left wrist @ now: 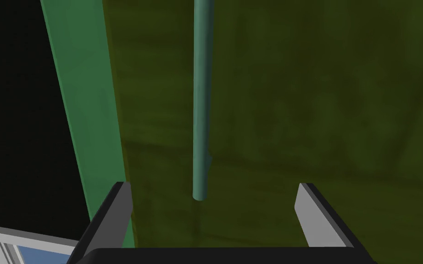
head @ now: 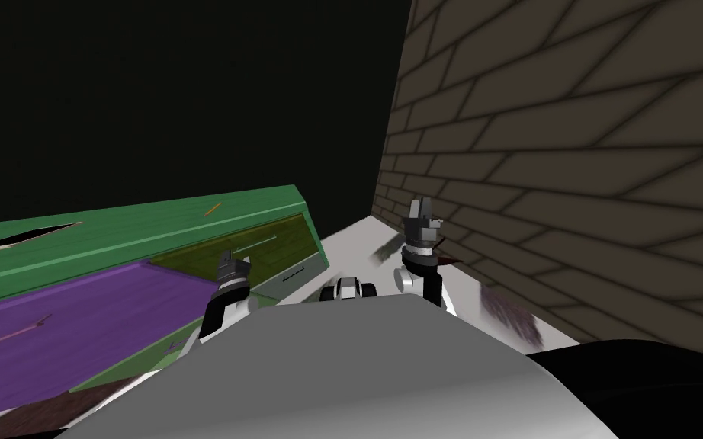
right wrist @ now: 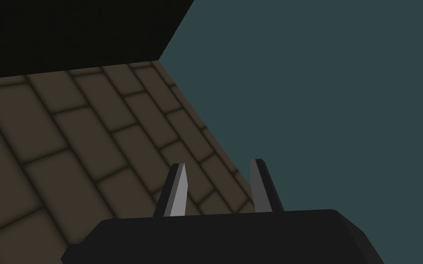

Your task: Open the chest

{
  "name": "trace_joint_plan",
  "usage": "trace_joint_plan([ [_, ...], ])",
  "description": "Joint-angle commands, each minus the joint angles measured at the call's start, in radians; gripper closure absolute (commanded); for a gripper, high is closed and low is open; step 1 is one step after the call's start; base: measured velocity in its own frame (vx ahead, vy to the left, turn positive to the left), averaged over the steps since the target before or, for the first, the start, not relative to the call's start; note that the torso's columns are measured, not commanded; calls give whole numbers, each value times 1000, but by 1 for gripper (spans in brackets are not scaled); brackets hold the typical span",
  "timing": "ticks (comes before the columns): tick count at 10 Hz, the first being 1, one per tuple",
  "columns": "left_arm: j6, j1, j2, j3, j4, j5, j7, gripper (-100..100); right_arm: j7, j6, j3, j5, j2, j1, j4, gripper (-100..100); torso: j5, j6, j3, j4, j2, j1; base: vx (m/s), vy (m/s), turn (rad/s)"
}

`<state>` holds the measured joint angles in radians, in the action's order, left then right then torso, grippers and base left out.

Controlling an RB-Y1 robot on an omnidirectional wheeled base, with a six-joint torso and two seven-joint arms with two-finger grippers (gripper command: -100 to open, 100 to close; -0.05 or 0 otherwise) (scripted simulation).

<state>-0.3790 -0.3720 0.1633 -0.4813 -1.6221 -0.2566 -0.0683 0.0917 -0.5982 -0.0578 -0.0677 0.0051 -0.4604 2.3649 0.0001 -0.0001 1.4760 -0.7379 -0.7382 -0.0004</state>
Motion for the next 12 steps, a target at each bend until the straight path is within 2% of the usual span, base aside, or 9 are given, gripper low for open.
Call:
trace_joint_plan([
  [1,2,-10,0,2,-12,-2,-3,100,0,0,0,0,0,0,0,0,0,0,-1,-1,-1,-1,-47,-36,11],
  [5,4,-22,0,4,-26,-4,-6,100,0,0,0,0,0,1,0,0,-1,0,-2,-1,-3,-3,-141,-103,13],
  [6,17,-17,2,-4,-31,-6,-4,-100,0,0,0,0,0,0,0,0,0,0,2,1,5,3,86,-10,-18],
  [9,33,-9,6,-15,-36,-8,0,-100,0,0,0,0,0,0,0,0,1,0,5,2,8,3,190,21,-10],
  [10,27,-12,5,-12,-34,-8,-2,-100,0,0,0,0,0,0,0,0,0,0,1,1,2,1,96,19,-4],
  [11,56,-16,16,-24,-59,-17,-7,-100,0,0,0,0,0,0,0,0,0,0,-4,-2,-6,-1,78,20,-20],
  [12,44,-15,11,-19,-52,-13,-4,-100,0,0,0,0,0,0,0,0,-1,0,-5,-2,-7,-1,48,13,-6],
])
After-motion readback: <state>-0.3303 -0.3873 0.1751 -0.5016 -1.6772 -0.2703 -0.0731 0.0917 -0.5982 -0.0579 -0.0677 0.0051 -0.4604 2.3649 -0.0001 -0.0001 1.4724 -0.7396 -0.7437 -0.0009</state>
